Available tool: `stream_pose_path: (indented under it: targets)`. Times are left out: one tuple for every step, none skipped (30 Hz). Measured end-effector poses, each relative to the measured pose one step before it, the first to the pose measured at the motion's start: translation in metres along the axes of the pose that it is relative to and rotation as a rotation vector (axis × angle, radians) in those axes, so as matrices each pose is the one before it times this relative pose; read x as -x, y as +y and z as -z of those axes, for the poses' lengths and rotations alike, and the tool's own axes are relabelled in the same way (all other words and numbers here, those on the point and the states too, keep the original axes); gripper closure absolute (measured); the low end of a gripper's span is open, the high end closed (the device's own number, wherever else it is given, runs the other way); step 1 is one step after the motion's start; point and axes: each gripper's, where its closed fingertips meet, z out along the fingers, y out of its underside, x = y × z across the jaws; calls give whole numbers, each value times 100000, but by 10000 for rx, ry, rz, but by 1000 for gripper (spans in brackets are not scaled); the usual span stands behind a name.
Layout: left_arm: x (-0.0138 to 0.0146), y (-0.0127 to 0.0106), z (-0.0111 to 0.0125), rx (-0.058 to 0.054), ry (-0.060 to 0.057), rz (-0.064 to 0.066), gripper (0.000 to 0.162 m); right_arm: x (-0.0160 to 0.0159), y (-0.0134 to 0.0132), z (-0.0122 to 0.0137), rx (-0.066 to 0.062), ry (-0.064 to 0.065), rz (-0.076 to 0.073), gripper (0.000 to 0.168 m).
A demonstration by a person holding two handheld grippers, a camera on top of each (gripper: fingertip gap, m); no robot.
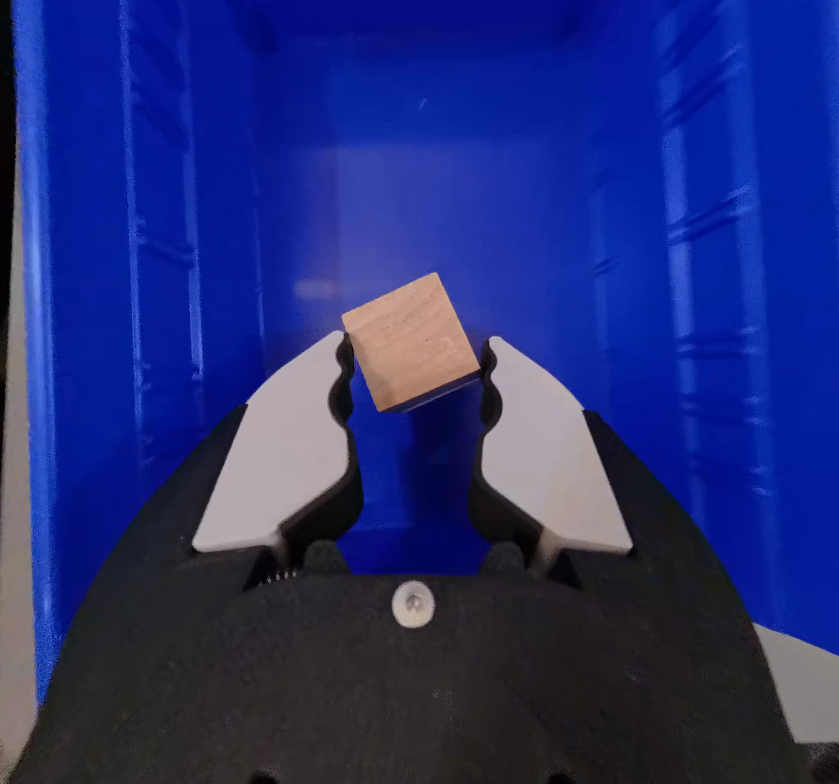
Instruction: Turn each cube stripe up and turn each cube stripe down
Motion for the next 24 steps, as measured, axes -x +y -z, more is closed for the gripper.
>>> stream_pose_path:
  targets:
    - [-841,-1205,745,-639,536,94,106,38,48,-60,22,-16,4,157]
    - [-826,-1143,757,-591,472,198,107,32,64,-72,21,-19,4,157]
    - [-936,-1207,765,-608,516,239,107,22,74,-67,25,-15,-8,157]
    - [-1213,-1293,754,-686,657,196,107,31,76,-61,29,-25,-15,157]
    - [-1257,-1265,699,-647,671,317,107,51,63,-62,26,-34,-21,157]
    - [-1743,-1353,657,-708,987,305,108,49,48,-57,15,-35,-24,156]
    - [-2358,-1399,564,-775,1386,334,108,70,22,-40,1,-35,-20,156]
    - [-2590,-1257,369,-707,1534,504,108,62,-6,-38,-4,-34,-12,156]
    - [-2511,-969,62,-576,1510,657,108,68,-1,-38,-7,-27,-6,156]
    - [-2387,-669,-228,-494,1451,687,108,70,-8,-34,-14,-26,-5,155]
    - [-2022,-328,-515,-408,1241,625,108,102,-40,-42,-31,-33,0,154]
    - [-1531,123,-764,-230,955,465,109,123,-52,-54,-39,-36,6,154]
    - [-1067,564,-974,-20,679,254,109,143,-55,-61,-39,-35,7,152]
    - [-742,809,-1098,71,493,75,109,161,-66,-69,-49,-20,0,150]
    - [-560,951,-1187,94,401,7,109,292,-89,-171,-68,-36,-13,147]
    - [-508,1040,-1245,87,413,-41,109,322,-118,-147,-97,-66,-60,138]
    - [-365,1118,-1232,57,376,-60,109,246,-134,-39,-133,-122,-113,124]
    - [-104,1254,-1198,102,238,-92,109,511,-69,-245,-98,-174,-137,113]
    - [38,1470,-1162,193,163,-132,109,576,33,-263,-49,-189,-127,106]
    - [9,1598,-1113,280,154,-157,109,783,134,-326,-66,-248,-124,101]
    - [8,1606,-1060,242,110,-191,109,659,-57,-268,-123,-260,-198,98]
    - [-47,1566,-989,244,64,-166,109,441,-240,-8,-211,-302,-340,96]
    - [-175,1449,-911,169,59,-194,109,592,-323,-183,-336,-369,-530,95]
    - [-237,1304,-821,141,27,-158,108,549,-426,-221,-412,-395,-725,95]
